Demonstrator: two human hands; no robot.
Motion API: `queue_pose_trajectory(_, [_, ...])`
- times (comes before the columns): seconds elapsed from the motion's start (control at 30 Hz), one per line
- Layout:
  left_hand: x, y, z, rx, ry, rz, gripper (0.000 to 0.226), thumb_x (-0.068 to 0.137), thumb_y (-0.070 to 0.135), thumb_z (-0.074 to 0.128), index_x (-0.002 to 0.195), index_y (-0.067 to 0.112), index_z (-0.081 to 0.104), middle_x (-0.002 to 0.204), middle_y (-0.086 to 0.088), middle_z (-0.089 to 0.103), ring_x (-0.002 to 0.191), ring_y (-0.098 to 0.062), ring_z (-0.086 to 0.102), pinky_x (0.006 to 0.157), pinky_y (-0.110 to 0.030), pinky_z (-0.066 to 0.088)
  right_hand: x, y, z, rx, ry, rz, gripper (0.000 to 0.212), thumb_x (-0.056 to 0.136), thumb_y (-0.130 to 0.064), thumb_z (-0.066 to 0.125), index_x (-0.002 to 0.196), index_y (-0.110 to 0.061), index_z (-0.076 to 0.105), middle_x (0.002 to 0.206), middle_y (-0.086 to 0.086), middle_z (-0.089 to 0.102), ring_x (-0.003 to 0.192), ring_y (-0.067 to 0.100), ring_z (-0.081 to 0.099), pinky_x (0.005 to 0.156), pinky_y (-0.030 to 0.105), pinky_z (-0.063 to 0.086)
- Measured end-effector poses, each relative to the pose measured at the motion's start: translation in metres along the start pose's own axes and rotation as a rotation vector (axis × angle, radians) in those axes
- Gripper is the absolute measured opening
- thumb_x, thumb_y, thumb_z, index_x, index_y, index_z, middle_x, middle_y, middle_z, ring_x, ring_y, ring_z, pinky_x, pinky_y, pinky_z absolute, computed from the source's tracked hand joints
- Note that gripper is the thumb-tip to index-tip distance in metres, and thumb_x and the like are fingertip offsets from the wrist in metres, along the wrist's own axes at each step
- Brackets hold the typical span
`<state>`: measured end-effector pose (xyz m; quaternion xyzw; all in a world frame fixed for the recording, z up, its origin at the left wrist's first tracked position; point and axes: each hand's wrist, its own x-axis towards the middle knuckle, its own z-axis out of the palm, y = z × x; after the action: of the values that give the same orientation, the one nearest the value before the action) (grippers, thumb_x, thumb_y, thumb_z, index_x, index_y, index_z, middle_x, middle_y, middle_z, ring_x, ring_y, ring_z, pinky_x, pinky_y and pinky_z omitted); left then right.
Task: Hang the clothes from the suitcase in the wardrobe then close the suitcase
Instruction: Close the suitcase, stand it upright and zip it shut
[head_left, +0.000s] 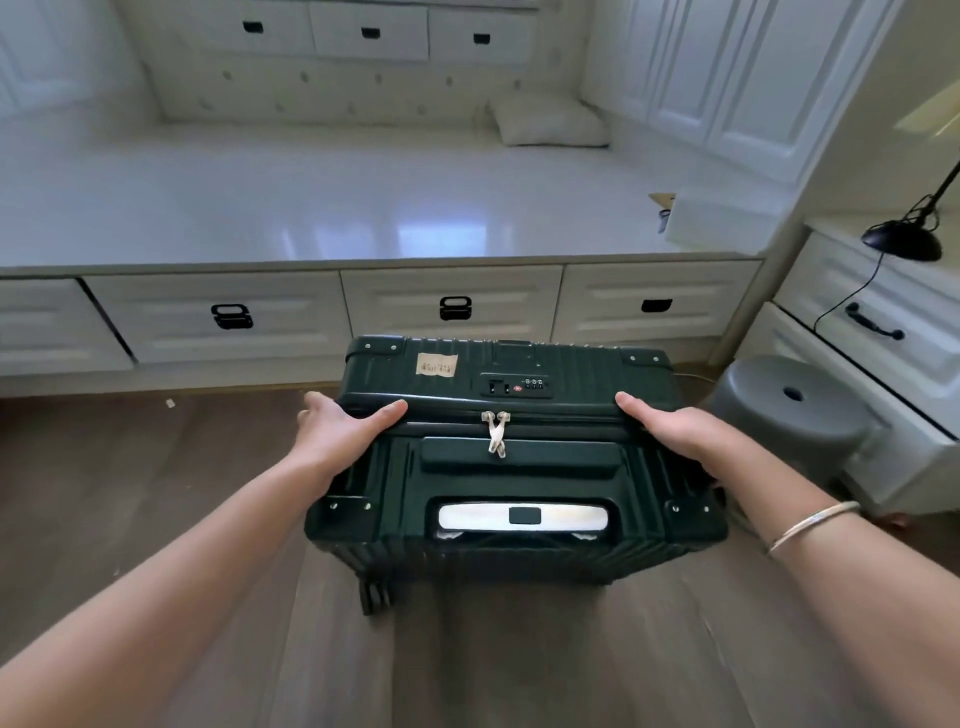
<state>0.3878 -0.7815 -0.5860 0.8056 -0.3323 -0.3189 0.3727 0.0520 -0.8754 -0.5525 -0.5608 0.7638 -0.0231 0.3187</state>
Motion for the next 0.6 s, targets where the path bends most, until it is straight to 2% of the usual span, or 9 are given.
queue_pose_trajectory(0.13, [-0.001,-0.007,-0.001,0.086,-0.055,-0.061,0.118,0.058,0.076,0.07,0.141,0.01,0.019,0.139,-0.012,0.043,0.122,-0.031,0.05,0.1,-0.05,0.045,0.001,0.001,-0.006,-0.053,-0.041,0.002,0.1,0.076,-0.085,0.033,0.143,-0.011,0.042,0.152,0.013,0.036,0.136,0.035,0.038,0.109,0.044,0.034])
queue_pose_trajectory(0.23, [-0.001,-0.014,-0.002,0.159,-0.054,-0.084,0.119,0.057,0.082,0.064,0.141,0.008,0.022,0.132,-0.011,0.05,0.116,-0.03,0.053,0.097,-0.048,0.047,0.008,-0.001,-0.004,-0.104,-0.044,-0.019,0.099,0.076,-0.085,0.03,0.143,-0.013,0.042,0.153,0.011,0.035,0.136,0.034,0.039,0.107,0.042,0.033])
queue_pose_trajectory(0.3, [-0.004,-0.016,0.001,0.162,-0.029,-0.05,0.111,0.06,0.077,0.066,0.139,0.013,0.023,0.133,-0.01,0.046,0.116,-0.029,0.051,0.099,-0.046,0.045,0.014,-0.001,0.001,-0.124,0.031,-0.007,0.106,0.073,-0.087,0.033,0.147,-0.012,0.033,0.155,0.013,0.031,0.137,0.035,0.037,0.107,0.044,0.033])
queue_pose_trajectory(0.37, [-0.01,-0.013,0.003,0.242,0.048,0.095,0.096,0.068,0.064,0.072,0.138,0.022,0.022,0.138,-0.01,0.035,0.124,-0.029,0.045,0.105,-0.046,0.038,0.009,-0.003,0.005,-0.228,0.226,-0.041,0.105,0.075,-0.081,0.043,0.151,-0.013,0.017,0.156,0.015,0.023,0.138,0.037,0.032,0.107,0.048,0.033])
queue_pose_trajectory(0.43, [-0.011,0.004,0.007,0.319,0.11,0.406,0.076,0.073,0.047,0.076,0.132,0.025,0.032,0.133,-0.008,0.038,0.121,-0.024,0.045,0.103,-0.044,0.038,0.006,-0.014,0.008,-0.283,0.389,-0.314,0.088,0.082,-0.065,0.055,0.148,-0.02,0.018,0.149,0.015,0.029,0.135,0.035,0.035,0.105,0.049,0.035])
queue_pose_trajectory(0.47, [-0.011,0.017,0.01,0.29,0.067,0.564,0.06,0.075,0.037,0.077,0.123,0.026,0.043,0.125,-0.004,0.046,0.111,-0.019,0.051,0.097,-0.037,0.043,0.004,-0.023,0.012,-0.214,0.374,-0.519,0.075,0.084,-0.054,0.061,0.144,-0.023,0.028,0.141,0.012,0.038,0.13,0.032,0.042,0.104,0.048,0.038])
queue_pose_trajectory(0.53, [-0.01,0.04,0.02,0.249,-0.128,0.758,0.025,0.077,0.021,0.077,0.098,0.024,0.063,0.102,0.005,0.06,0.086,-0.008,0.058,0.077,-0.02,0.044,-0.007,-0.043,0.025,-0.003,0.166,-0.862,0.045,0.084,-0.032,0.069,0.126,-0.027,0.054,0.118,0.004,0.054,0.11,0.021,0.058,0.096,0.037,0.049])
queue_pose_trajectory(0.6, [-0.008,0.054,0.032,0.299,-0.304,0.809,0.011,0.078,0.012,0.076,0.083,0.022,0.072,0.084,0.011,0.064,0.072,-0.004,0.058,0.067,-0.011,0.042,-0.019,-0.059,0.04,0.032,-0.012,-1.006,0.027,0.082,-0.016,0.071,0.106,-0.028,0.067,0.1,-0.005,0.059,0.091,0.012,0.063,0.085,0.024,0.051])
